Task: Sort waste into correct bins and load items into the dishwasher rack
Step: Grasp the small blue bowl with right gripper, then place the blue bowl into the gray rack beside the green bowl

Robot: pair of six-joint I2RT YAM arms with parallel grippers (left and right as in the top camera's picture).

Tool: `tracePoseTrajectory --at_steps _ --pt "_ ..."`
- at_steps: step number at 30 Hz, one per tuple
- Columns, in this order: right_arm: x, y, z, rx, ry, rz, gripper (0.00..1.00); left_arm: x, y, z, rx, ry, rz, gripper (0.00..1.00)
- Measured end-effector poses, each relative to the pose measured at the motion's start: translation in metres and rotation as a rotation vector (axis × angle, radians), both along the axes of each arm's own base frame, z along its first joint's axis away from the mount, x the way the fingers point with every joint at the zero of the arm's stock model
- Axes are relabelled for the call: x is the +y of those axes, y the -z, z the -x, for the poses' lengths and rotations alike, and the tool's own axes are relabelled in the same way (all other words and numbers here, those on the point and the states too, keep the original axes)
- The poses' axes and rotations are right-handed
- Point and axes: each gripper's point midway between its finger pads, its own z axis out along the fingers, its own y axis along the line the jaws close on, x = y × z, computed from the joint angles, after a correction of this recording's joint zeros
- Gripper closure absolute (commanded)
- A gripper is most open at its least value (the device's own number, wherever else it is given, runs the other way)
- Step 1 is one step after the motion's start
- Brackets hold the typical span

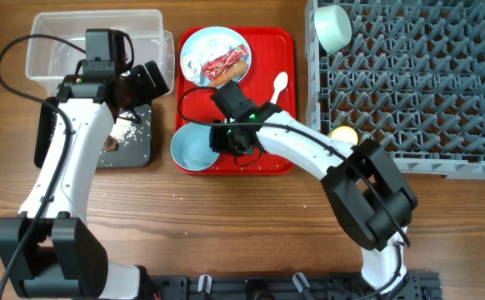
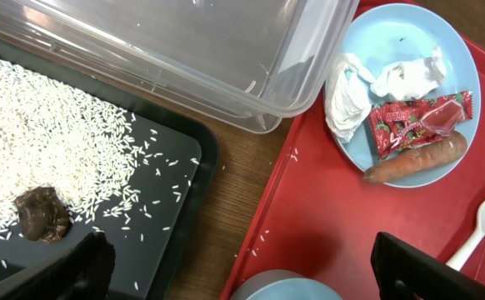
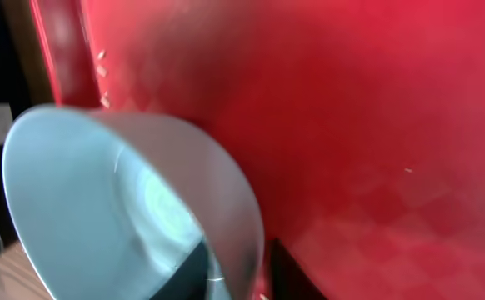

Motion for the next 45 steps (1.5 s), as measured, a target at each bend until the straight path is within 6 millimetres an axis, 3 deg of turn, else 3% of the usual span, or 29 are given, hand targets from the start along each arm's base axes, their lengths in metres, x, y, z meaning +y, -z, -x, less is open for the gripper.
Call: tracePoseTrajectory --at_steps 6,7,9,11,14,16,18,20,23,24,28,32,37,45 --pt "-0.015 0.002 -0.006 0.029 0.054 0.014 0.96 0.0 0.0 0.0 0.0 0.0 0.0 0.0" --pt "-0.024 0.0 -0.008 0.029 0.064 0.038 0.96 0.0 0.0 0.0 0.0 0.0 0.0 0.0" --pt "-0.039 -0.018 -0.015 -0.023 0.067 0.062 0.96 0.0 0.0 0.0 0.0 0.0 0.0 0.0" --pt "-0.06 -0.061 -0.034 -0.153 0.086 0.067 0.96 0.0 0.0 0.0 0.0 0.0 0.0 0.0" --pt "-0.124 -0.145 -0.059 -0.398 0.211 0.154 0.96 0.0 0.0 0.0 0.0 0.0 0.0 0.0" --pt "-0.189 -0.207 -0.067 -0.581 0.366 0.296 0.96 0.0 0.0 0.0 0.0 0.0 0.0 0.0" --pt "-0.251 -0.248 -0.065 -0.719 0.507 0.513 0.96 0.0 0.0 0.0 0.0 0.0 0.0 0.0" --pt "-0.295 -0.266 -0.063 -0.782 0.578 0.754 0.96 0.0 0.0 0.0 0.0 0.0 0.0 0.0" --pt "-0.331 -0.269 -0.073 -0.797 0.595 1.072 0.96 0.0 0.0 0.0 0.0 0.0 0.0 0.0" --pt "-0.336 -0.267 -0.085 -0.802 0.56 1.183 0.96 0.0 0.0 0.0 0.0 0.0 0.0 0.0" --pt "-0.334 -0.247 -0.117 -0.737 0.326 1.461 0.96 0.0 0.0 0.0 0.001 0.0 0.0 0.0" --pt "-0.328 -0.212 -0.148 -0.614 0.079 1.699 0.96 0.0 0.0 0.0 0.0 0.0 0.0 0.0" --pt "-0.325 -0.181 -0.157 -0.493 -0.117 1.806 0.96 0.0 0.0 0.0 0.0 0.0 0.0 0.0" --pt "-0.325 -0.177 -0.157 -0.468 -0.16 1.825 0.96 0.0 0.0 0.0 0.0 0.0 0.0 0.0"
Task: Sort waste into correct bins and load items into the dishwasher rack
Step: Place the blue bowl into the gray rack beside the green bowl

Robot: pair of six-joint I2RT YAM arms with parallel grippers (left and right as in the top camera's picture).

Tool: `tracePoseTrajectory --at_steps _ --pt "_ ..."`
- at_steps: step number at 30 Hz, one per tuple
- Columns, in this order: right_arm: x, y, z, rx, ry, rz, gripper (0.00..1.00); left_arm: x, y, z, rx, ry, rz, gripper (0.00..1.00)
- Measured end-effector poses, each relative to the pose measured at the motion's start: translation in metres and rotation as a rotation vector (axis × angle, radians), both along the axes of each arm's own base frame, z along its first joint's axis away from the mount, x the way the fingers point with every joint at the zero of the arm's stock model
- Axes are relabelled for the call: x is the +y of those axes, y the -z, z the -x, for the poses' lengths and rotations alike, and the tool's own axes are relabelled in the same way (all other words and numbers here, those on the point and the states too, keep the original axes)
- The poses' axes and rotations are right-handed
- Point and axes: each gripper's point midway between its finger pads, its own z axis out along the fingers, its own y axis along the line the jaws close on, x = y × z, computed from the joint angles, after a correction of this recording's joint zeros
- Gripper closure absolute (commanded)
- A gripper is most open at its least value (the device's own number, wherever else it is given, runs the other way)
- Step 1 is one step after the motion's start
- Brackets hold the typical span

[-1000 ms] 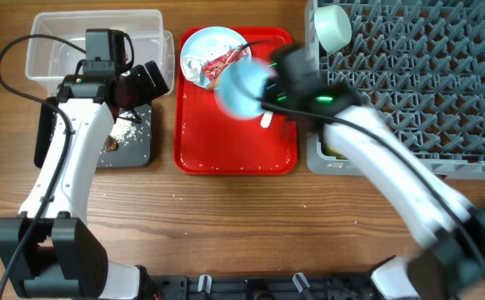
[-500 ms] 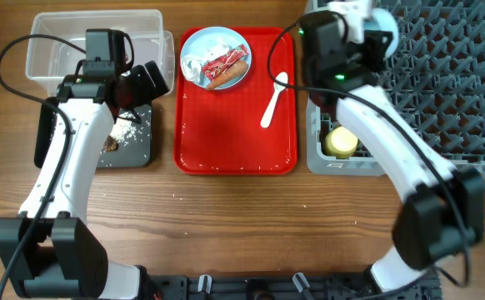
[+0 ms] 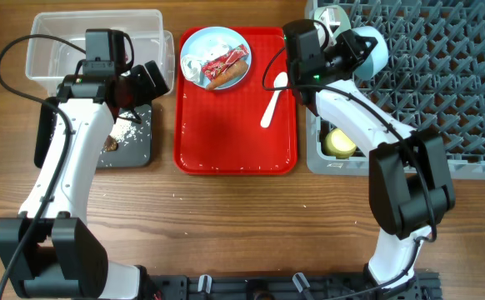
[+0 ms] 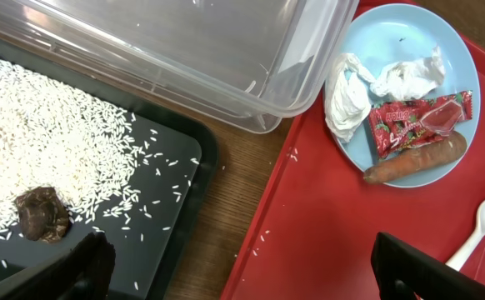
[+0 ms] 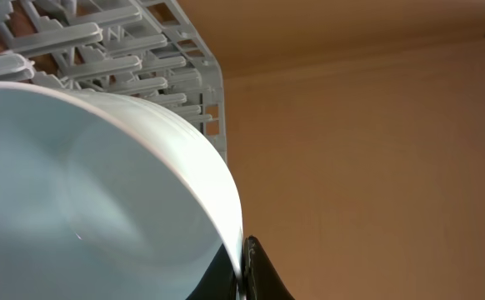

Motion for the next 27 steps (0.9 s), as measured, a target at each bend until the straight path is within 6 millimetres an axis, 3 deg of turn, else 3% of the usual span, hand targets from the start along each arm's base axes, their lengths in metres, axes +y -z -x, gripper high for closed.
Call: tracePoseTrajectory --at_steps 7,8,11,13,15,23,27 --pt "0.027 0.017 0.0 0.094 -0.104 -0.015 0.96 0.0 0.0 0.0 0.0 0.0 0.0 0.0" --pt "0.027 0.018 0.001 0.099 -0.103 -0.016 0.92 0.0 0.0 0.0 0.0 0.0 0.0 0.0" --pt "0.027 0.022 0.002 0.1 -0.107 -0.032 0.57 0.0 0.0 0.0 0.0 0.0 0.0 0.0" --pt "0.032 0.025 0.003 0.105 -0.122 -0.043 0.16 0.0 0.0 0.0 0.0 0.0 0.0 0.0" --pt "0.042 0.026 0.004 0.1 -0.142 -0.049 0.03 0.0 0.0 0.0 0.0 0.0 0.0 0.0" --pt "0.079 0.015 -0.007 -0.028 -0.259 -0.19 0.0 0.0 0.0 0.0 0.0 0.0 0.0 0.0" --pt "0.085 -0.053 0.0 -0.204 -0.343 -0.373 0.0 0.0 0.0 0.0 -0.001 0.0 0.0 0.0"
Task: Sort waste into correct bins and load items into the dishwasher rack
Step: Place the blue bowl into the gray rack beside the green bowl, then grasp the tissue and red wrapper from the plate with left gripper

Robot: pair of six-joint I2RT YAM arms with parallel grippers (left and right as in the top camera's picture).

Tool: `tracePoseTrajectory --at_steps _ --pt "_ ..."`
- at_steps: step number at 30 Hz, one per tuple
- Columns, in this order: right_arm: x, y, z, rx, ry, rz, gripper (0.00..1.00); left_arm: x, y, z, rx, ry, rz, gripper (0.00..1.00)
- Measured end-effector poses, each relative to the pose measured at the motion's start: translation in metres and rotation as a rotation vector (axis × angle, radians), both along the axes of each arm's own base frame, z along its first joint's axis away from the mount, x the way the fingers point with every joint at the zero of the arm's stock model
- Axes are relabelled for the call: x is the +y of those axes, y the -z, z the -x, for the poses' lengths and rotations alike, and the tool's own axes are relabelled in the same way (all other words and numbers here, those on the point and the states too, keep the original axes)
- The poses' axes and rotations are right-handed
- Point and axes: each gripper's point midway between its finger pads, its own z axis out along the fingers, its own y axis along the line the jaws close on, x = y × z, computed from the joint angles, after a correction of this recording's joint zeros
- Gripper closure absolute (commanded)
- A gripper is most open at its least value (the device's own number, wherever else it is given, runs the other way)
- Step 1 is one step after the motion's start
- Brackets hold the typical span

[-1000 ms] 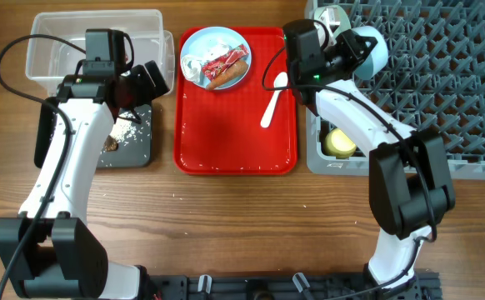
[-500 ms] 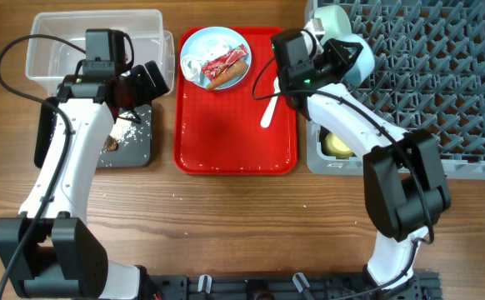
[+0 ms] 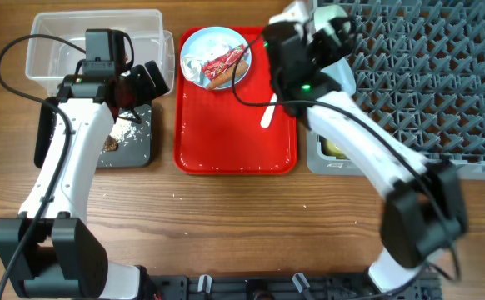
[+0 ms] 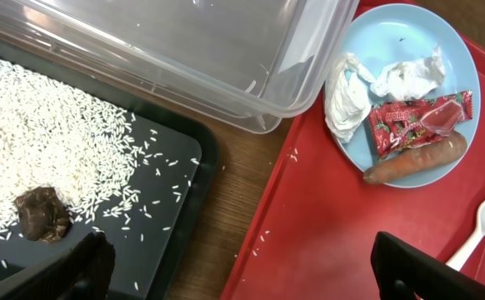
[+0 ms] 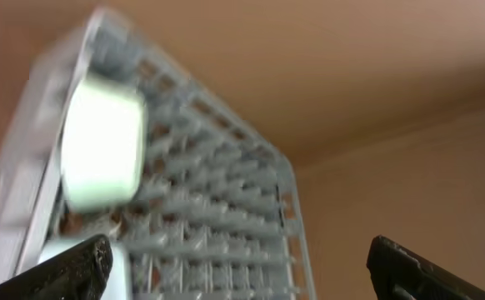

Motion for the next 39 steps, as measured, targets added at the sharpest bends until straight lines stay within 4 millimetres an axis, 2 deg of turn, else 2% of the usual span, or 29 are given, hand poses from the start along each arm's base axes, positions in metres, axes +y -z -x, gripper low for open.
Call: tracePoseTrajectory --at_steps 1,3,5,6,7,8,11,14,17,18,20,22,24,26,29,34,39 --pt "0.001 -0.017 0.007 -0.026 -0.027 -0.063 0.0 0.0 -0.001 -0.002 -0.009 0.001 0.002 0.0" --pt "0.004 -0.055 0.032 -0.053 -0.127 -0.25 0.0 -0.002 -0.008 -0.014 -0.066 0.005 0.011 0.0" --pt "0.009 -0.074 0.055 -0.038 -0.227 -0.426 0.0 -0.005 -0.009 -0.014 -0.069 0.014 0.026 0.0" --pt "0.01 -0.082 0.068 -0.023 -0.274 -0.525 0.0 -0.009 -0.008 -0.013 -0.063 0.025 0.043 0.05" --pt "0.012 -0.082 0.076 0.001 -0.298 -0.581 0.0 -0.012 -0.008 -0.013 -0.061 0.036 0.062 0.12" --pt "0.017 -0.078 0.087 0.048 -0.331 -0.639 0.0 -0.015 -0.008 -0.012 -0.06 0.045 0.076 0.15" --pt "0.034 -0.068 0.105 0.139 -0.395 -0.742 0.0 -0.028 -0.013 -0.016 -0.088 0.12 0.082 0.09" --pt "0.039 -0.069 0.115 0.163 -0.412 -0.8 0.0 -0.046 -0.022 -0.021 -0.114 0.189 0.046 0.05" --pt "0.039 -0.073 0.126 0.172 -0.42 -0.833 0.0 -0.072 -0.052 -0.047 -0.214 0.288 -0.043 0.02" --pt "0.039 -0.072 0.129 0.181 -0.416 -0.843 0.0 -0.084 -0.064 -0.062 -0.262 0.328 -0.082 0.02" --pt "0.039 -0.069 0.133 0.195 -0.395 -0.878 0.0 -0.103 -0.069 -0.094 -0.332 0.393 -0.162 0.0" --pt "0.041 -0.065 0.136 0.218 -0.388 -0.901 0.0 -0.111 -0.047 -0.111 -0.325 0.417 -0.202 0.0" --pt "0.042 -0.061 0.139 0.235 -0.384 -0.912 0.0 -0.114 -0.002 -0.134 -0.299 0.421 -0.233 0.0" --pt "0.042 -0.058 0.142 0.254 -0.377 -0.912 0.0 -0.116 0.041 -0.147 -0.263 0.421 -0.245 0.01" --pt "0.041 -0.054 0.145 0.273 -0.371 -0.913 0.0 -0.127 0.081 -0.156 -0.244 0.438 -0.249 0.01" --pt "0.041 -0.053 0.146 0.28 -0.366 -0.912 0.0 -0.152 0.096 -0.159 -0.271 0.474 -0.24 0.03" --pt "0.041 -0.053 0.146 0.28 -0.366 -0.912 0.0 -0.153 0.124 -0.157 -0.227 0.485 -0.239 0.12"
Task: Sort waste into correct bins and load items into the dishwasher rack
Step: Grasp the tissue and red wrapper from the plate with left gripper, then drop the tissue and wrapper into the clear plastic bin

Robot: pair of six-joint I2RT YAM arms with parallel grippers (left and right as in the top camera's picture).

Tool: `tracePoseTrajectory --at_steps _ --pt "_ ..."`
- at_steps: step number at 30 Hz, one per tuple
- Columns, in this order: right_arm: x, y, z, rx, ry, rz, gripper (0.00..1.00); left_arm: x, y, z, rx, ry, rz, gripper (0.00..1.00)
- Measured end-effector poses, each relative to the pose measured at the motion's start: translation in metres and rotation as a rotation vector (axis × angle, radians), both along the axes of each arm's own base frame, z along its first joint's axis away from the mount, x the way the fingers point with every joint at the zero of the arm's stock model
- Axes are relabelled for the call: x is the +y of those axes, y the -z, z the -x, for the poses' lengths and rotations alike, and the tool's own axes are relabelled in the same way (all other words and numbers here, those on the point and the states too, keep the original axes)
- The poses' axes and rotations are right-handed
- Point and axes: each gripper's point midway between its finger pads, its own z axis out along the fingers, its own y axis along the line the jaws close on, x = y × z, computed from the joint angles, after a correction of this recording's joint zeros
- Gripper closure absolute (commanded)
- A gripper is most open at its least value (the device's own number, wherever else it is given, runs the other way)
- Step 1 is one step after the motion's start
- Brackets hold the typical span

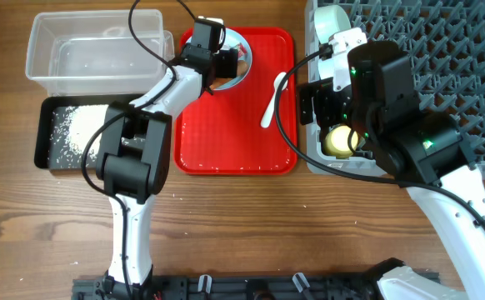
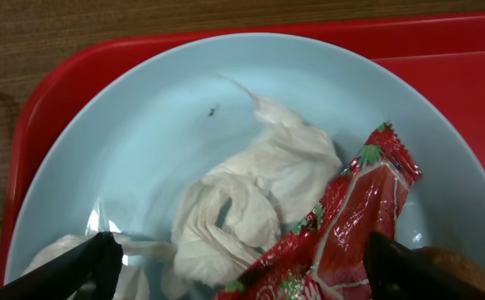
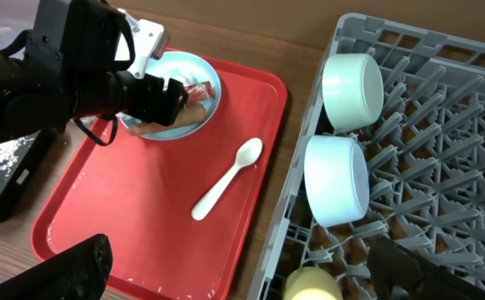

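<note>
A light blue plate (image 2: pixel 142 133) at the back of the red tray (image 1: pixel 226 142) holds crumpled white tissues (image 2: pixel 259 200), a red wrapper (image 2: pixel 351 225) and a carrot end (image 2: pixel 447 267). My left gripper (image 2: pixel 238 260) hangs open just over this waste, its fingers either side of it. A white spoon (image 3: pixel 226 179) lies on the tray. In the grey rack (image 1: pixel 442 83) sit two pale bowls (image 3: pixel 352 81) (image 3: pixel 336 179) and a yellow cup (image 3: pixel 313 287). My right gripper (image 3: pixel 238 258) is open and empty, high above the rack's left edge.
A clear plastic bin (image 1: pixel 97 46) stands at the back left. A black tray (image 1: pixel 67 129) with spilled rice lies in front of it. Rice grains dot the red tray's front. The rack fills the right side.
My left gripper has gone from above the black tray and bin corner to just over the plate of waste. My right arm now stands higher, looking down on tray and rack.
My right gripper was shut on a blue bowl on the red tray, then held it at the rack's back left corner, then was open with the bowl left in the rack. My left gripper stayed open over the black tray throughout, and now sits over the plate.
</note>
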Motion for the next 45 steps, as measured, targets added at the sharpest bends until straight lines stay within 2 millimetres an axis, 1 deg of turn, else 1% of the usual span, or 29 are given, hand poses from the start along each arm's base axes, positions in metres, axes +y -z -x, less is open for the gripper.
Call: tracePoseTrajectory --at_steps 1,2,3,6,8,14,16,18,20,21,23,24,25,26,27,28,29,31,33,34,35,37,39,40,41,42,43,44,45 --pt "0.0 0.0 0.0 0.001 0.0 0.0 0.0 0.001 0.001 0.0 0.001 -0.001 -0.001 0.19" --pt "0.0 0.0 0.0 0.001 0.0 0.0 0.0 0.0 0.002 0.0 0.003 -0.001 -0.001 0.3" --pt "0.0 0.0 0.0 0.001 0.0 0.0 0.0 0.0 0.004 0.0 0.006 0.005 -0.003 0.45" --pt "0.0 0.0 0.0 0.001 0.0 0.001 0.0 -0.003 0.011 0.005 0.037 0.024 0.006 0.85" --pt "0.0 0.001 0.001 0.003 -0.001 0.0 0.0 -0.006 0.016 0.011 0.065 0.042 0.014 0.96" --pt "0.004 0.001 0.002 0.01 -0.02 -0.014 0.0 -0.005 0.019 0.022 0.134 0.028 0.023 0.96" --pt "0.004 0.001 0.002 0.011 -0.02 -0.014 0.0 -0.003 0.017 0.029 0.167 0.023 0.021 0.96" --pt "0.004 0.001 0.002 0.011 -0.022 -0.016 0.0 -0.001 0.013 0.037 0.193 0.013 0.022 0.96" --pt "0.005 0.001 0.002 0.011 -0.022 -0.016 0.0 0.0 0.003 0.04 0.19 0.003 0.031 0.96" --pt "0.005 0.001 0.002 0.012 -0.023 -0.016 0.0 0.0 -0.01 0.04 0.172 -0.006 0.044 0.96" --pt "0.005 0.001 0.003 0.013 -0.026 -0.019 0.0 -0.001 -0.047 0.036 0.109 -0.022 0.08 0.96" --pt "0.006 0.001 0.003 0.014 -0.028 -0.021 0.0 0.0 -0.069 0.035 0.072 -0.03 0.099 0.96" --pt "0.006 0.001 0.003 0.014 -0.03 -0.023 0.0 0.0 -0.075 0.035 0.062 -0.038 0.109 0.96" --pt "0.006 0.001 0.003 0.015 -0.031 -0.023 0.0 0.004 -0.117 0.036 -0.007 -0.045 0.136 0.96" --pt "0.006 0.001 0.003 0.015 -0.031 -0.023 0.0 0.008 -0.136 0.038 -0.036 -0.056 0.151 0.96" --pt "0.006 0.001 0.003 0.015 -0.031 -0.023 0.0 0.016 -0.154 0.041 -0.058 -0.075 0.166 0.96" --pt "0.007 0.001 0.003 0.015 -0.032 -0.024 0.0 0.023 -0.165 0.042 -0.071 -0.091 0.173 0.96" --pt "0.007 0.001 0.003 0.016 -0.033 -0.025 0.0 0.052 -0.179 0.041 -0.091 -0.157 0.189 0.96" --pt "0.007 0.001 0.003 0.015 -0.033 -0.026 0.0 0.078 -0.18 0.037 -0.095 -0.213 0.19 0.96" --pt "0.007 0.001 0.003 0.015 -0.033 -0.026 0.0 0.096 -0.178 0.034 -0.093 -0.248 0.189 0.96" --pt "0.007 0.001 0.003 0.015 -0.034 -0.025 0.0 0.122 -0.178 0.03 -0.104 -0.3 0.187 0.96" --pt "0.007 0.001 0.003 0.015 -0.034 -0.025 0.0 0.159 -0.181 0.023 -0.135 -0.368 0.188 0.96" --pt "0.007 0.001 0.003 0.015 -0.033 -0.026 0.0 0.184 -0.18 0.02 -0.15 -0.415 0.185 0.96" --pt "0.007 0.001 0.003 0.015 -0.033 -0.026 0.0 0.199 -0.177 0.02 -0.148 -0.442 0.182 0.93" --pt "0.007 0.001 0.003 0.015 -0.033 -0.026 0.0 0.208 -0.173 0.02 -0.14 -0.458 0.182 0.77" --pt "0.007 0.001 0.003 0.015 -0.034 -0.025 0.0 0.212 -0.167 0.02 -0.126 -0.466 0.186 0.5" --pt "0.007 0.001 0.003 0.015 -0.033 -0.026 0.0 0.213 -0.162 0.02 -0.114 -0.466 0.187 0.31" --pt "0.007 0.001 0.003 0.015 -0.034 -0.025 0.0 0.212 -0.157 0.02 -0.1 -0.462 0.194 0.0" --pt "0.007 0.001 0.003 0.015 -0.033 -0.026 0.0 0.209 -0.149 0.02 -0.077 -0.454 0.2 0.0"
